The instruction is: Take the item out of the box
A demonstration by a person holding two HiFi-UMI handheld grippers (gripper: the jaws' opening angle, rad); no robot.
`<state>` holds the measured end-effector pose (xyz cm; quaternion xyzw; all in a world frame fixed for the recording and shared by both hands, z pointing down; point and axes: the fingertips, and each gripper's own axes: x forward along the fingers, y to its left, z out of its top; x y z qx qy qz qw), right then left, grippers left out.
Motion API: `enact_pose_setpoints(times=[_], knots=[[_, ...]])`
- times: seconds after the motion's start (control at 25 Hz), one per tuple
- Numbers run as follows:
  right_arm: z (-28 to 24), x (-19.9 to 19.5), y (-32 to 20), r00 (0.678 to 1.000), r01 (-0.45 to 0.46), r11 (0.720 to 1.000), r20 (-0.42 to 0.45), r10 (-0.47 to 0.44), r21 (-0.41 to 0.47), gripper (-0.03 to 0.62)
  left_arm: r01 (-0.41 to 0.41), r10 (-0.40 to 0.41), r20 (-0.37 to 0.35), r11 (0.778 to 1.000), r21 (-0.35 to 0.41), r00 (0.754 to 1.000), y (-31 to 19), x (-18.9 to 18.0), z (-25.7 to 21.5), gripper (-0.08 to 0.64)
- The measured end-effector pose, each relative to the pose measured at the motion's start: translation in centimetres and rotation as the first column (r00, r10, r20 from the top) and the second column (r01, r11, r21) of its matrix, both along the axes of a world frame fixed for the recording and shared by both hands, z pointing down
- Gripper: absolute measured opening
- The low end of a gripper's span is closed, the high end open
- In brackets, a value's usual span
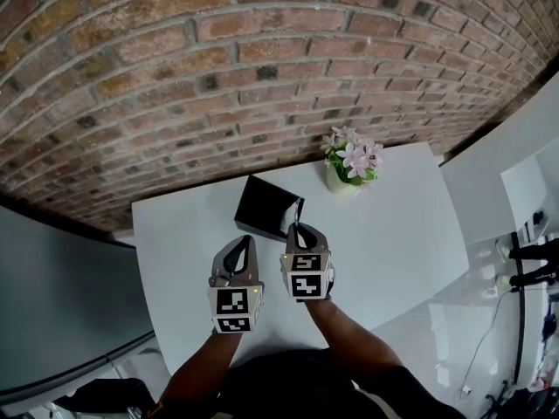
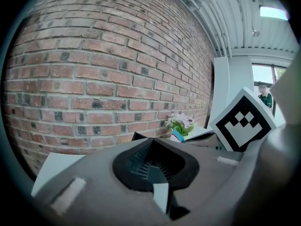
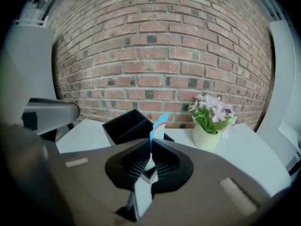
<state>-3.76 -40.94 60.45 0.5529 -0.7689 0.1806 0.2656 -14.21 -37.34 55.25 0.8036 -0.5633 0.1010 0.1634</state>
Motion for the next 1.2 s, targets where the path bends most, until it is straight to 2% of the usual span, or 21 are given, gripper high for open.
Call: enact_pose_setpoints(times=[0.32, 0.6, 0.96, 1.2], knots=[[-4.8, 0.9, 2.4, 1.000, -0.020, 0.996, 0.022, 0.019, 0.091, 0.011, -0.028, 0.028, -0.007, 0.999, 0.019, 1.000, 1.9, 0.6, -1.3, 0.005], [-8.3, 1.6, 7.0, 0.999, -0.020, 0.987, 0.034, 0.014, 0.157, 0.009, -0.089, 0.090, -0.009, 0.995, 0.044, 0.996, 5.0, 1.6, -2.4, 0.005], [-10.1, 1.6, 13.5, 0.997, -0.056, 0.981, 0.061, 0.045, 0.188, 0.009, -0.181, 0.183, -0.013, 0.979, 0.089, 0.983, 9.4, 3.0, -4.7, 0.005], [-11.1, 1.7, 16.7, 0.996, -0.043, 0.976, 0.082, 0.026, 0.211, 0.009, -0.182, 0.185, -0.023, 0.978, 0.104, 0.982, 12.3, 3.2, -5.4, 0.005]])
